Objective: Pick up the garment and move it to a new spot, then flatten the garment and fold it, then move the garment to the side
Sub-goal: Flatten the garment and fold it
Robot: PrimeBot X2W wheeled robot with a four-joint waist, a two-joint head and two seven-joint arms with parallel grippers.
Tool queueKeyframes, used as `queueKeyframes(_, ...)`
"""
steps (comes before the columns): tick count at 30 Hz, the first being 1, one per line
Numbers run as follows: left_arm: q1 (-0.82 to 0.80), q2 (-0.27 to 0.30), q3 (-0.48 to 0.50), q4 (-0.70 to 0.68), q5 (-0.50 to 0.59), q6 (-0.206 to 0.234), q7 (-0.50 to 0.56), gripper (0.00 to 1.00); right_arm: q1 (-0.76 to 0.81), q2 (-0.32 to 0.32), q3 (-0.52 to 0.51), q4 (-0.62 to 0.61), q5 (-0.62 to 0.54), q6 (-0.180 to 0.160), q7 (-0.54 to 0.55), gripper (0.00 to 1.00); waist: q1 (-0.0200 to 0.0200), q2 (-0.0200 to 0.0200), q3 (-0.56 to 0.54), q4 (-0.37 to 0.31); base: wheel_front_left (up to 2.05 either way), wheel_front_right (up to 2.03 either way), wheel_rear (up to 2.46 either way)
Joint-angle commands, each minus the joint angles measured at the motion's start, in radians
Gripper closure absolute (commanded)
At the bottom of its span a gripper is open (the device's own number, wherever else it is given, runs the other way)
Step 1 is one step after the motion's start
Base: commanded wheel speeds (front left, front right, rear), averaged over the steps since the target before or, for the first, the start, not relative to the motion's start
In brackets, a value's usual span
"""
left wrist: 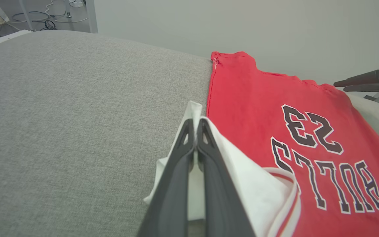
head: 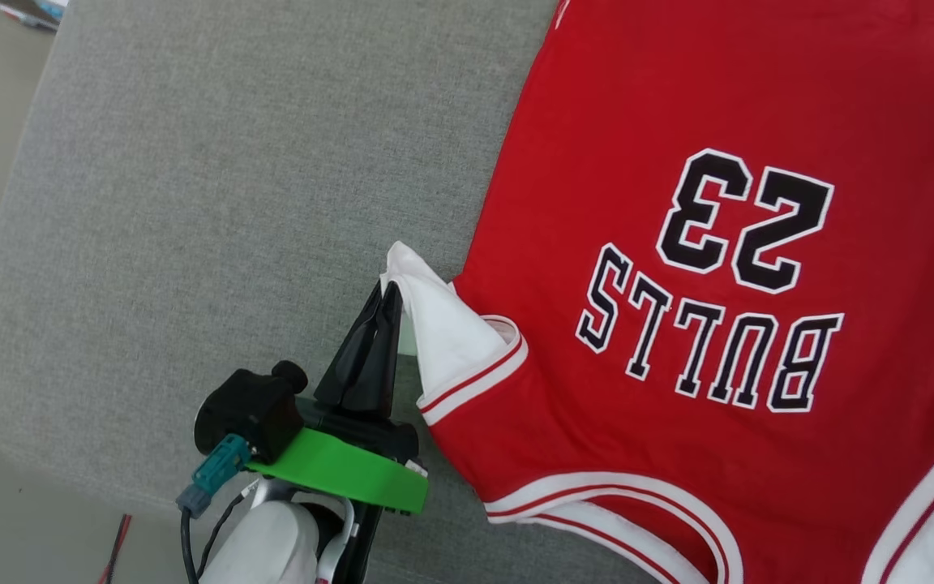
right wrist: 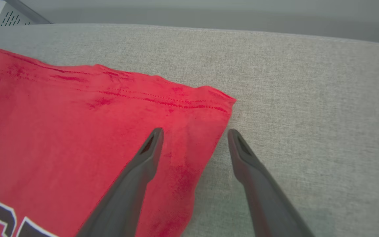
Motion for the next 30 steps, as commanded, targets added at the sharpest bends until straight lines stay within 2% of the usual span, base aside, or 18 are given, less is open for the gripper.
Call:
queueKeyframes(1,-0.023,-0.010,-0.002,-0.001,0.009,-0.010,-0.007,1.00,-0.020,-0.001,0.008,0.020,0.001,-0.001,0.005,0.00,-0.0002,0.0000,0.091,0.078,0.00,0.00,0.00)
queueKeyframes(5,-0.032,-0.027,-0.008,0.003,0.011,-0.025,-0.011,1.00,-0.049,-0.008,0.026,0.058,0.014,-0.001,0.027,0.00,-0.0002,0.0000,0.126,0.088,0.00,0.00,0.00)
queueKeyframes(9,-0.037,-0.041,-0.002,0.017,0.012,-0.036,-0.013,1.00,-0.028,-0.021,0.074,0.096,0.025,-0.001,0.122,0.00,-0.0002,0.0000,0.147,0.091,0.00,0.00,0.00)
queueKeyframes(10,-0.038,-0.044,0.000,0.021,0.013,-0.039,-0.014,1.00,-0.020,-0.022,0.081,0.105,0.035,-0.001,0.150,0.09,-0.0002,0.0000,0.148,0.091,0.00,0.00,0.00)
queueKeyframes(11,-0.038,-0.046,0.002,0.024,0.013,-0.041,-0.014,1.00,-0.015,-0.019,0.080,0.112,0.049,-0.001,0.170,0.53,-0.0002,0.0000,0.149,0.090,0.00,0.00,0.00)
queueKeyframes(12,-0.038,-0.048,0.004,0.027,0.014,-0.044,-0.014,1.00,-0.009,-0.019,0.087,0.115,0.054,-0.001,0.194,0.82,-0.0002,0.0000,0.149,0.090,0.00,0.00,0.00)
queueKeyframes(13,-0.039,-0.050,0.005,0.029,0.015,-0.047,-0.015,1.00,-0.005,-0.022,0.093,0.118,0.055,-0.001,0.212,1.00,-0.0002,0.0000,0.149,0.090,0.00,0.00,0.00)
queueKeyframes(21,-0.030,-0.049,0.021,0.062,0.018,-0.057,-0.015,1.00,-0.006,-0.048,0.092,0.100,0.054,-0.001,0.229,1.00,-0.0002,0.0000,0.084,0.070,0.00,0.00,0.00)
queueKeyframes(30,0.027,-0.002,0.067,0.103,-0.010,-0.040,-0.001,1.00,0.099,-0.106,0.080,0.005,0.055,-0.001,0.191,1.00,-0.0002,0.0000,-0.079,-0.022,0.00,0.00,0.00)
